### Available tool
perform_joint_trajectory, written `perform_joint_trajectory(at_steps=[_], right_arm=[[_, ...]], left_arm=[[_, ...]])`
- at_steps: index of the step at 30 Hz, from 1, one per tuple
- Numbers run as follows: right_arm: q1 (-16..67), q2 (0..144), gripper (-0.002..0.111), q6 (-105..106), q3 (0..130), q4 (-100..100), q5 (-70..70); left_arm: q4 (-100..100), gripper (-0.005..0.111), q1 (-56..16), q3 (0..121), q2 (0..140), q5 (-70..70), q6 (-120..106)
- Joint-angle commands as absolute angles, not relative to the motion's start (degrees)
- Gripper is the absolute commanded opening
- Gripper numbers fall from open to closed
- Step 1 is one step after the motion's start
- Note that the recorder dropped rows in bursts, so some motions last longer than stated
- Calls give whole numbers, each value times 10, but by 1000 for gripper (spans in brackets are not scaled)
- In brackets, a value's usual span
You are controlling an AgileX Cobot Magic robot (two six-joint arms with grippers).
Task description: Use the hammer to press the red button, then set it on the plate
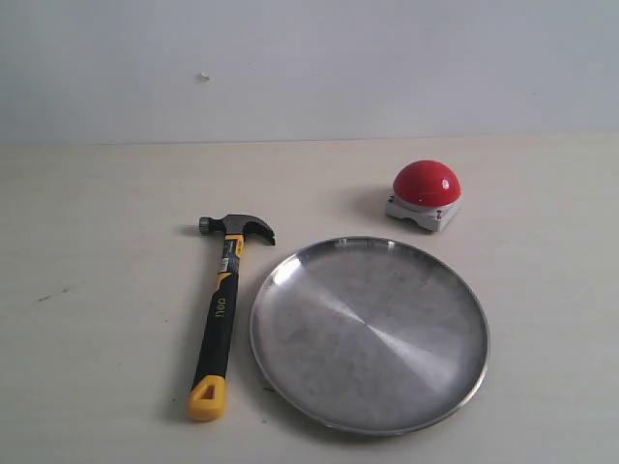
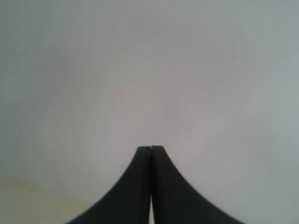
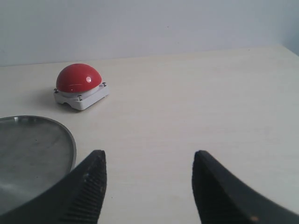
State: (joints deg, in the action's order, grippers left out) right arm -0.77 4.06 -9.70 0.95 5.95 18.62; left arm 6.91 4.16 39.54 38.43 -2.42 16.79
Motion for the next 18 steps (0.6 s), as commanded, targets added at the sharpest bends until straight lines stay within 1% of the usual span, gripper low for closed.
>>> perform_joint_trajectory(at_steps=[1,4,7,13,16,18], right_arm=[[-6,38,54,-97,8,61,179],[-6,38,54,-97,8,61,179],[-6,38,54,-97,8,61,179],[-6,38,54,-97,8,61,179],[-6,38,54,-97,8,61,179],[-6,38,54,-97,8,61,179]], left_arm=[[86,0,39,578,646,315,115],[112,0,19,677,792,485,61],[114,0,-23,750,893,561,42],[76,0,-151,822,1017,576,42],[53,0,-204,858,1069,573,42],[38,0,-227,884,1099,573,49]])
